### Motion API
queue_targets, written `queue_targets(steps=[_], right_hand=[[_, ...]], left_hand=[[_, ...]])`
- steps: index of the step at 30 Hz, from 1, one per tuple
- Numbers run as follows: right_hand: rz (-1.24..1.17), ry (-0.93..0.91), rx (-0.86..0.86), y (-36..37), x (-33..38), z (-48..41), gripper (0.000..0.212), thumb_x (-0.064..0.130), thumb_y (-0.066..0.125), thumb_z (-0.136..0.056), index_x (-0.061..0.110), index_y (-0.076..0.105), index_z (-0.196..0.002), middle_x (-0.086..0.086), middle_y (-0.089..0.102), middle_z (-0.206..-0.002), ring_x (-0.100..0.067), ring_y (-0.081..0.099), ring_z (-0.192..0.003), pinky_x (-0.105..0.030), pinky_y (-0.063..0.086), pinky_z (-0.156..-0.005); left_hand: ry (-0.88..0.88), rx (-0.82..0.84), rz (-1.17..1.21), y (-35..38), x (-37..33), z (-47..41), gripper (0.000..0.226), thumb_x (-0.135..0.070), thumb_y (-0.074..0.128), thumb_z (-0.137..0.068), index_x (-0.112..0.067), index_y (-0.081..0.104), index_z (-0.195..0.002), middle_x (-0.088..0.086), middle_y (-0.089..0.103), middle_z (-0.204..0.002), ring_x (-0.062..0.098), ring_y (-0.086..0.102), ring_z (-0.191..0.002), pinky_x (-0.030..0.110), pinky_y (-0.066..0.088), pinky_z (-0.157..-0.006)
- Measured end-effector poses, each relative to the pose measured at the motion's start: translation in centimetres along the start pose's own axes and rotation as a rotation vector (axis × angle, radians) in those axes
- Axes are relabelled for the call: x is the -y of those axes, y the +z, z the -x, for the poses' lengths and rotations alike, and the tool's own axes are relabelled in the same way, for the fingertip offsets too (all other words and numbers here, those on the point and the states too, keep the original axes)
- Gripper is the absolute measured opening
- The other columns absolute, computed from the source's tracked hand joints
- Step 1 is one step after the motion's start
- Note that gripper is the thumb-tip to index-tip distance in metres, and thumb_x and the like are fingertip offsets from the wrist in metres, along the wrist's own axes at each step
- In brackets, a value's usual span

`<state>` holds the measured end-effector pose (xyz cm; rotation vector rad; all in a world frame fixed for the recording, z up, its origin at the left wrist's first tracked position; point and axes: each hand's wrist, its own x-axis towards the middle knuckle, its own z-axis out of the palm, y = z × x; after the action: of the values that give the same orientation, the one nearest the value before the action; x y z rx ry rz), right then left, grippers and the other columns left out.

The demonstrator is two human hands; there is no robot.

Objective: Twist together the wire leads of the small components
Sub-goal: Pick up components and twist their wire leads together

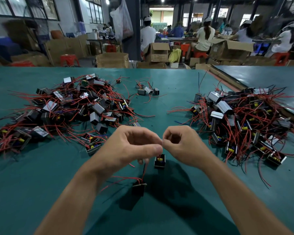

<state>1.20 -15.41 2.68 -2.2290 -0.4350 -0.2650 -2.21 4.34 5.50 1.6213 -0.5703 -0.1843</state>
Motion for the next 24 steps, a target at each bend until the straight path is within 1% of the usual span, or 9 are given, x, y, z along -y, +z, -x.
queue_targets(steps=[2, 4, 6, 9, 11, 15, 17, 21, 24], right_hand=[[-0.006, 0.011, 0.000, 0.0, 0.0, 0.0, 0.024, 0.018, 0.071, -0.080, 0.023, 0.059, -0.060, 0.011, 0.054, -0.052, -0.001, 0.044, -0.049, -0.022, 0.037, -0.055], [-0.010, 0.011, -0.001, 0.0, -0.2, -0.1, 0.026, 0.017, 0.073, -0.080, 0.024, 0.059, -0.059, 0.011, 0.055, -0.052, -0.001, 0.045, -0.048, -0.021, 0.037, -0.055], [-0.024, 0.009, -0.007, 0.0, -0.3, -0.1, 0.025, 0.016, 0.074, -0.080, 0.023, 0.060, -0.060, 0.010, 0.056, -0.052, -0.001, 0.045, -0.048, -0.021, 0.038, -0.055], [-0.048, 0.013, -0.011, 0.0, -0.4, -0.1, 0.020, 0.016, 0.074, -0.080, 0.018, 0.064, -0.063, 0.010, 0.058, -0.053, -0.001, 0.045, -0.047, -0.021, 0.037, -0.053], [-0.064, 0.018, -0.002, 0.0, -0.5, -0.1, 0.018, 0.016, 0.074, -0.080, 0.016, 0.066, -0.064, 0.009, 0.059, -0.053, 0.000, 0.045, -0.047, -0.020, 0.036, -0.052], [-0.095, 0.020, 0.061, -0.1, -0.6, -0.1, 0.016, 0.015, 0.074, -0.081, 0.013, 0.069, -0.066, 0.009, 0.059, -0.053, 0.000, 0.045, -0.047, -0.019, 0.036, -0.052], [-0.109, 0.007, 0.093, -0.2, -0.5, -0.1, 0.015, 0.015, 0.074, -0.082, 0.013, 0.070, -0.068, 0.009, 0.059, -0.053, 0.000, 0.044, -0.047, -0.018, 0.035, -0.051], [-0.092, -0.036, 0.117, -0.3, -0.1, 0.2, 0.013, 0.020, 0.076, -0.082, 0.017, 0.072, -0.070, 0.003, 0.065, -0.059, -0.003, 0.047, -0.051, -0.024, 0.039, -0.052], [-0.100, -0.039, 0.116, -0.4, 0.1, 0.3, 0.014, 0.020, 0.076, -0.082, 0.018, 0.072, -0.069, 0.000, 0.066, -0.061, -0.005, 0.048, -0.052, -0.028, 0.041, -0.052]], left_hand=[[-0.045, 0.070, -0.031, 0.3, 0.2, 0.2, 0.013, -0.014, 0.082, -0.069, -0.012, 0.076, -0.080, 0.001, 0.067, -0.063, 0.009, 0.056, -0.052, 0.018, 0.044, -0.049], [-0.078, 0.086, -0.069, 0.8, 0.5, 0.2, 0.012, -0.007, 0.082, -0.069, -0.009, 0.072, -0.076, 0.004, 0.064, -0.062, 0.012, 0.054, -0.051, 0.021, 0.043, -0.048], [-0.099, 0.008, -0.125, 1.1, 1.0, -0.1, 0.019, -0.004, 0.083, -0.071, -0.011, 0.065, -0.071, 0.005, 0.059, -0.056, 0.015, 0.050, -0.046, 0.022, 0.040, -0.046], [-0.158, -0.135, -0.191, 1.4, 1.8, -0.5, 0.022, -0.002, 0.075, -0.081, -0.012, 0.057, -0.074, 0.004, 0.051, -0.047, 0.014, 0.043, -0.036, 0.021, 0.035, -0.042], [-0.187, -0.150, -0.259, 1.5, 2.2, -0.7, 0.017, -0.002, 0.068, -0.086, -0.013, 0.059, -0.076, 0.000, 0.047, -0.044, 0.013, 0.040, -0.033, 0.022, 0.034, -0.042], [-0.165, -0.209, -0.524, 1.3, 3.0, -0.9, 0.013, -0.006, 0.064, -0.084, -0.018, 0.070, -0.081, -0.009, 0.042, -0.040, 0.007, 0.032, -0.038, 0.024, 0.028, -0.047], [-0.163, -0.226, -0.620, 1.2, 3.1, -0.9, 0.019, -0.008, 0.062, -0.081, -0.022, 0.073, -0.086, -0.008, 0.041, -0.039, 0.007, 0.031, -0.038, 0.023, 0.027, -0.045], [-0.132, -0.208, -0.633, 1.2, 3.1, -0.8, 0.031, -0.008, 0.060, -0.076, -0.028, 0.074, -0.096, -0.007, 0.040, -0.040, 0.007, 0.030, -0.039, 0.021, 0.027, -0.044], [-0.081, -0.184, -0.609, 1.3, 3.2, -0.7, 0.026, -0.012, 0.063, -0.079, -0.028, 0.073, -0.098, -0.006, 0.036, -0.040, 0.008, 0.026, -0.040, 0.020, 0.024, -0.043]])
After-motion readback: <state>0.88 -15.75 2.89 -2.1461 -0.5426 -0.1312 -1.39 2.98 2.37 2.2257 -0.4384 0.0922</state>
